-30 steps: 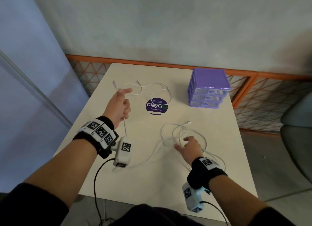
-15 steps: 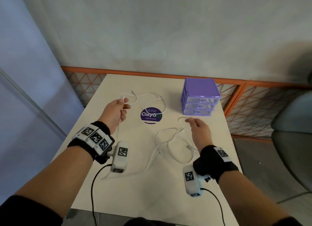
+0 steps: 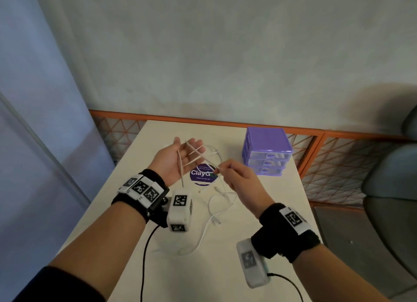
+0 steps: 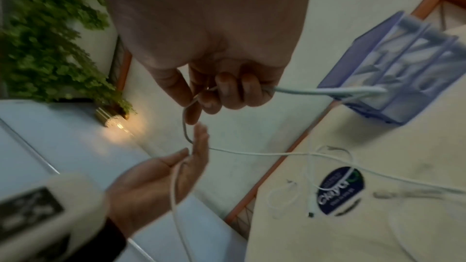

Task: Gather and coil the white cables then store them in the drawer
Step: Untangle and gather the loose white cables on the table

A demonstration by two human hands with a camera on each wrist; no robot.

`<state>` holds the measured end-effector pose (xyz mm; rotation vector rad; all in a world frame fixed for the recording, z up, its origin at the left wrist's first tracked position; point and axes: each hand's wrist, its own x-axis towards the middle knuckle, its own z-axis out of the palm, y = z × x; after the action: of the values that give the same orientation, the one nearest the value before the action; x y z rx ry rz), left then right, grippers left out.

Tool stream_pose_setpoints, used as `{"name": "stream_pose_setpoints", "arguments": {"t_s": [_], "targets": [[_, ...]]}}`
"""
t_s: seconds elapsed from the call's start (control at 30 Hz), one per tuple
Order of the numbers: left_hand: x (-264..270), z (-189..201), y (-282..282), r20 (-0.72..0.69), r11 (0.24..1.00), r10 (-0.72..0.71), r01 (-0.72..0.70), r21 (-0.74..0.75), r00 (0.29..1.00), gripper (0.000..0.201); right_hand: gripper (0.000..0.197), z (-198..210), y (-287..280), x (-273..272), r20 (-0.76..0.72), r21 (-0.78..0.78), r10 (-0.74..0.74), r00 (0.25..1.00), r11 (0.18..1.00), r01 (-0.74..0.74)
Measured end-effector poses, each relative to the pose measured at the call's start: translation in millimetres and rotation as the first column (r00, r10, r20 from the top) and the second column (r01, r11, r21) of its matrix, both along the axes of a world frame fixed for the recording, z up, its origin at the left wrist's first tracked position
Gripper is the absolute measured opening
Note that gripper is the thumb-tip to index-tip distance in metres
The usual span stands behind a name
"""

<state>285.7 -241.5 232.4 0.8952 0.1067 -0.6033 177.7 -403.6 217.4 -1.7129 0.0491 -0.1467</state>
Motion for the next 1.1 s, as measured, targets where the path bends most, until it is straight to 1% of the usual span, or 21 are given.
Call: {"name": "stream_pose_setpoints", "arguments": {"t_s": [0.07, 0.13, 0.23, 0.3, 0.4, 0.47, 0.53, 0.57, 0.6, 0.63, 0.67, 0.7, 0.73, 0.77, 0.8, 0.83, 0.87, 0.93, 1.0, 1.07, 1.1], "targets": [[4.1, 4.3, 3.6, 0.005, 0.999, 0.045, -0.045, -0.003, 0.999, 0.044, 0.018, -15.8, -4.2, -9.1, -0.046, -0.06, -0.012, 0.999, 0.998, 0.009], [8.5, 7.4, 8.9, 0.006, 0.993, 0.116, -0.116, -0.005, 0.993, 0.041, 0.017, -29.2, -10.1, -18.6, -0.087, -0.159, -0.057, 0.995, 0.986, 0.043], [15.3, 8.7, 18.0, 0.011, 0.974, 0.227, -0.227, -0.005, 0.974, 0.036, 0.018, -47.2, -24.8, -30.8, -0.154, -0.356, -0.156, 0.976, 0.93, 0.092], [17.5, 9.1, 22.3, 0.036, 0.958, 0.283, -0.284, 0.028, 0.958, 0.034, 0.018, -57.7, -35.2, -35.0, -0.215, -0.465, -0.211, 0.954, 0.881, 0.09], [21.7, 10.9, 30.1, 0.093, 0.924, 0.374, -0.38, 0.05, 0.923, 0.03, 0.021, -78.7, -49.3, -38.9, -0.313, -0.609, -0.302, 0.901, 0.791, 0.053], [24.6, 14.1, 39.3, 0.115, 0.907, 0.409, -0.417, 0.057, 0.905, 0.028, 0.022, -96.4, -60.5, -40.8, -0.394, -0.646, -0.341, 0.854, 0.763, 0.007], [23.1, 17.0, 45.9, 0.156, 0.899, 0.411, -0.428, 0.095, 0.898, 0.028, 0.023, -109.6, -67.9, -42.2, -0.493, -0.662, -0.342, 0.8, 0.744, -0.09], [20.2, 18.1, 46.7, 0.184, 0.9, 0.394, -0.418, 0.12, 0.9, 0.028, 0.024, -113.2, -68.7, -41.7, -0.528, -0.69, -0.334, 0.781, 0.705, -0.165], [15.9, 19.0, 45.9, 0.213, 0.906, 0.366, -0.399, 0.143, 0.906, 0.027, 0.027, -114.7, -67.0, -39.1, -0.535, -0.732, -0.327, 0.779, 0.639, -0.235], [10.8, 18.9, 44.2, 0.236, 0.914, 0.331, -0.373, 0.162, 0.913, 0.026, 0.031, -112.6, -62.0, -34.7, -0.504, -0.782, -0.323, 0.801, 0.564, -0.265], [6.0, 17.5, 41.0, 0.25, 0.924, 0.291, -0.34, 0.178, 0.923, 0.025, 0.034, -107.6, -53.5, -27.7, -0.441, -0.819, -0.305, 0.844, 0.522, -0.24], [0.8, 15.3, 37.3, 0.259, 0.932, 0.245, -0.3, 0.202, 0.934, 0.025, 0.036, -99.2, -41.2, -19.3, -0.355, -0.832, -0.265, 0.897, 0.526, -0.175], [-3.8, 11.9, 32.7, 0.27, 0.935, 0.194, -0.261, 0.239, 0.943, 0.025, 0.037, -87.5, -26.7, -9.4, -0.247, -0.81, -0.214, 0.945, 0.581, -0.08], [-8.2, 8.0, 27.8, 0.287, 0.929, 0.141, -0.227, 0.292, 0.947, 0.026, 0.035, -72.3, -10.9, 1.0, -0.136, -0.733, -0.172, 0.976, 0.68, 0.018], [-12.6, 4.2, 22.6, 0.311, 0.915, 0.089, -0.201, 0.351, 0.946, 0.026, 0.032, -54.5, 6.0, 10.7, -0.049, -0.598, -0.138, 0.989, 0.798, 0.082], [-17.4, 1.0, 17.3, 0.337, 0.895, 0.039, -0.183, 0.406, 0.941, 0.027, 0.028, -37.1, 22.2, 18.8, -0.014, -0.445, -0.099, 0.995, 0.892, 0.083], [-23.0, -0.5, 12.4, 0.358, 0.881, -0.001, -0.169, 0.443, 0.934, 0.029, 0.027, -21.5, 36.6, 24.4, -0.026, -0.329, -0.046, 0.999, 0.944, 0.034], [-32.0, -0.8, 3.8, 0.372, 0.877, -0.035, -0.15, 0.457, 0.928, 0.034, 0.03, -2.4, 56.9, 29.3, -0.081, -0.239, 0.046, 0.996, 0.969, -0.064], [-37.3, 0.7, 0.8, 0.365, 0.888, -0.045, -0.13, 0.442, 0.93, 0.036, 0.024, -0.4, 63.2, 30.7, -0.074, -0.191, 0.056, 0.996, 0.979, -0.069], [-35.4, 1.8, 3.5, 0.314, 0.928, -0.014, -0.105, 0.358, 0.949, 0.038, 0.014, -7.3, 60.4, 27.3, -0.03, -0.207, 0.029, 0.999, 0.978, -0.035], [-31.9, 2.8, 6.8, 0.263, 0.955, 0.03, -0.105, 0.277, 0.964, 0.039, 0.01, -13.3, 57.3, 24.2, -0.01, -0.236, 0.027, 1.0, 0.971, -0.029]]}}
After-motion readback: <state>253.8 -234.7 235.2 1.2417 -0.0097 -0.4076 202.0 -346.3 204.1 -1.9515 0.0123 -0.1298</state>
